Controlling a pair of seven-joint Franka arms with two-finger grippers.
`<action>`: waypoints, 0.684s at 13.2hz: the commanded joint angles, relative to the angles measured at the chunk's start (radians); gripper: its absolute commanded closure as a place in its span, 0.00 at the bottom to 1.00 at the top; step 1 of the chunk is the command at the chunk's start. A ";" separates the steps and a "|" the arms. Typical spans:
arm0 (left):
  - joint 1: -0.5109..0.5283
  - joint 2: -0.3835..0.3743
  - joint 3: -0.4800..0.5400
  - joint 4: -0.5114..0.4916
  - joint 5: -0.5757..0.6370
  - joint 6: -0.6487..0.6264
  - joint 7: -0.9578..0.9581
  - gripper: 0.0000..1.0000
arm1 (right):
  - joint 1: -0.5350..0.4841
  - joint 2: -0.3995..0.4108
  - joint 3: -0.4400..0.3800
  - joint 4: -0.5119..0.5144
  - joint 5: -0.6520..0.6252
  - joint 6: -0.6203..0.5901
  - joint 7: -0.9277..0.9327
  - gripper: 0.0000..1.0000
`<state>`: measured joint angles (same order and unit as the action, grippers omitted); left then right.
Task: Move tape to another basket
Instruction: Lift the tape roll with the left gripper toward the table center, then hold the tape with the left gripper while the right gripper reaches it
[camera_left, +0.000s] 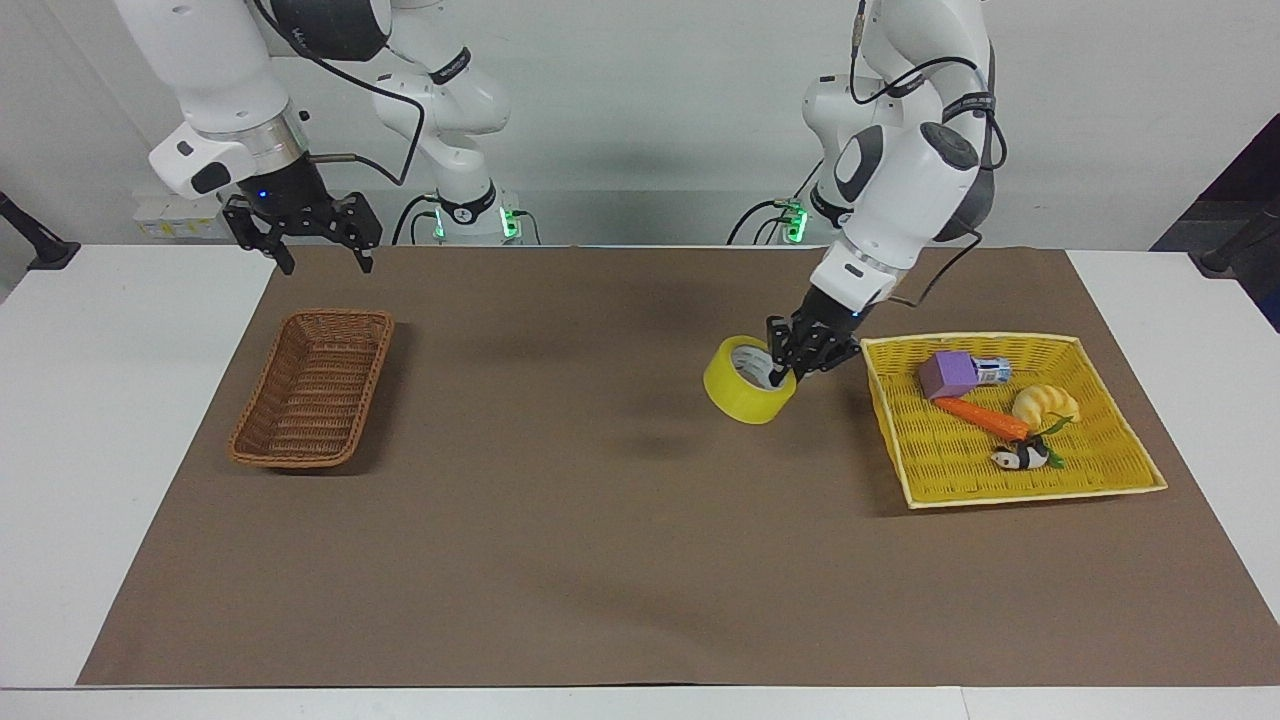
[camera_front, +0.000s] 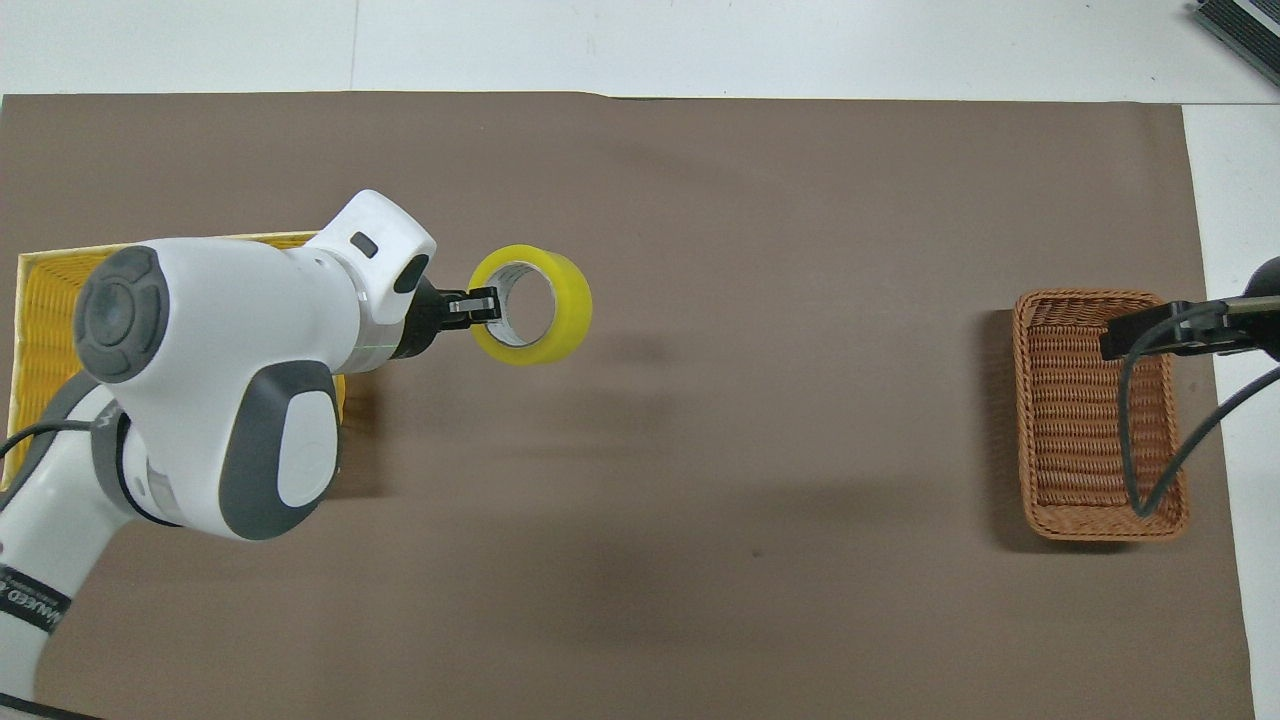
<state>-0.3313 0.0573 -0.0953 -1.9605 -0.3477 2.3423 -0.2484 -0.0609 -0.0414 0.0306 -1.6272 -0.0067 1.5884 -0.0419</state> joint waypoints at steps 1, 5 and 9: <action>-0.026 -0.008 0.016 0.014 -0.019 0.012 -0.032 1.00 | -0.010 -0.015 0.005 -0.022 0.007 0.010 0.001 0.00; -0.032 -0.008 0.016 0.017 -0.019 0.012 -0.034 1.00 | 0.033 -0.017 0.015 -0.103 0.083 0.068 -0.044 0.00; -0.034 -0.008 0.016 0.017 -0.019 0.012 -0.040 1.00 | 0.105 0.044 0.015 -0.138 0.218 0.127 -0.046 0.00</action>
<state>-0.3477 0.0573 -0.0927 -1.9528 -0.3477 2.3467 -0.2779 0.0224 -0.0193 0.0476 -1.7472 0.1580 1.6880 -0.0621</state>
